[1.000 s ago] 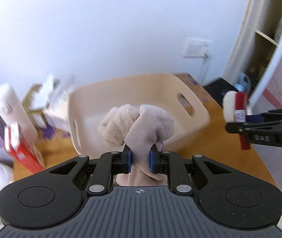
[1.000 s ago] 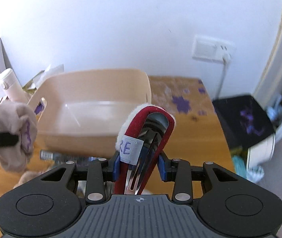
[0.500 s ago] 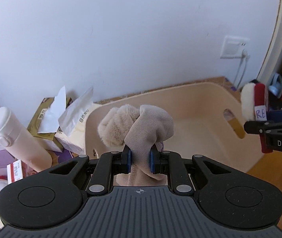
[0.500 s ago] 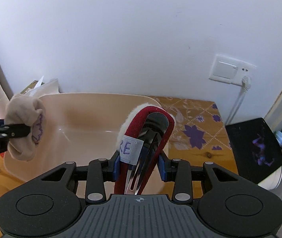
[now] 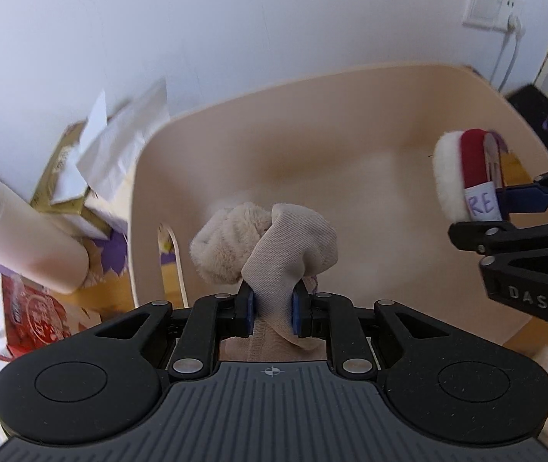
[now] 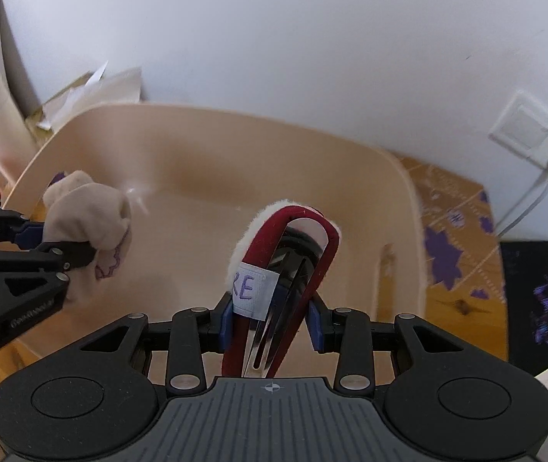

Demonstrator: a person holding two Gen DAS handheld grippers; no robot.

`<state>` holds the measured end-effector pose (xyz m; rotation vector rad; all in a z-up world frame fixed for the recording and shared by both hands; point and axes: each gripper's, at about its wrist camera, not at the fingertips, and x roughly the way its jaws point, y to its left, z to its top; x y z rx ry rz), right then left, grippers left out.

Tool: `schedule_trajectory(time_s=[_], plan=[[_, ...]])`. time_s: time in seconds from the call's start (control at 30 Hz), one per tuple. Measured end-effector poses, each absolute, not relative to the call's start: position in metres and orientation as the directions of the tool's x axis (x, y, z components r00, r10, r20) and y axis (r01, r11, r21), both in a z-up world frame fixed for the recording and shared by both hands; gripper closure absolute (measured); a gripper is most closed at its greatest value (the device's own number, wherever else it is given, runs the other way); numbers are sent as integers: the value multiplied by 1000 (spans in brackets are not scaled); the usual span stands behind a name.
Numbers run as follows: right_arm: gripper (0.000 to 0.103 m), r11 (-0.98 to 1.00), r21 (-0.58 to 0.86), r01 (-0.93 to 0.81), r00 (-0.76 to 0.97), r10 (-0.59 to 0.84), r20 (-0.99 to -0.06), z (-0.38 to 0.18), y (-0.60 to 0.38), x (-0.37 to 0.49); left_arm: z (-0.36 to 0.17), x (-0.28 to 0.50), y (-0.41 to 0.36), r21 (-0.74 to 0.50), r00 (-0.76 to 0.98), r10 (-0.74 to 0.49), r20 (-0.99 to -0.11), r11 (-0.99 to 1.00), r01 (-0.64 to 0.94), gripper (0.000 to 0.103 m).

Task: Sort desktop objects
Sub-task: 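Carry both items into the beige basket and open both tools to release them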

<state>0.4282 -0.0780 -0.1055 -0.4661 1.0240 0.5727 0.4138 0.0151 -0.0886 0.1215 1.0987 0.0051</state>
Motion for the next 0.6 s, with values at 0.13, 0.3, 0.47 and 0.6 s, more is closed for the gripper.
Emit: schedule_trajectory(time_s=[0.13,0.3,0.47,0.6], plan=[[65,751,-87,-655,369,217,-904,-110,-72,426,-94,410,25,83,422,53,-905,995,54,78],[49,754,-69,-653,379,246,-892,-102,-74,419,-86,402,27,88,451,61,-890,995,40,49],[24,764,-39,-644,408,300,-863,-79,-88,409,-64,385,21,118,538,80,-839,992,37,34],[8,770,-56,-635,454,314,-834,-57,-100,400,-48,375,18,117,569,85,-818,993,19,30]])
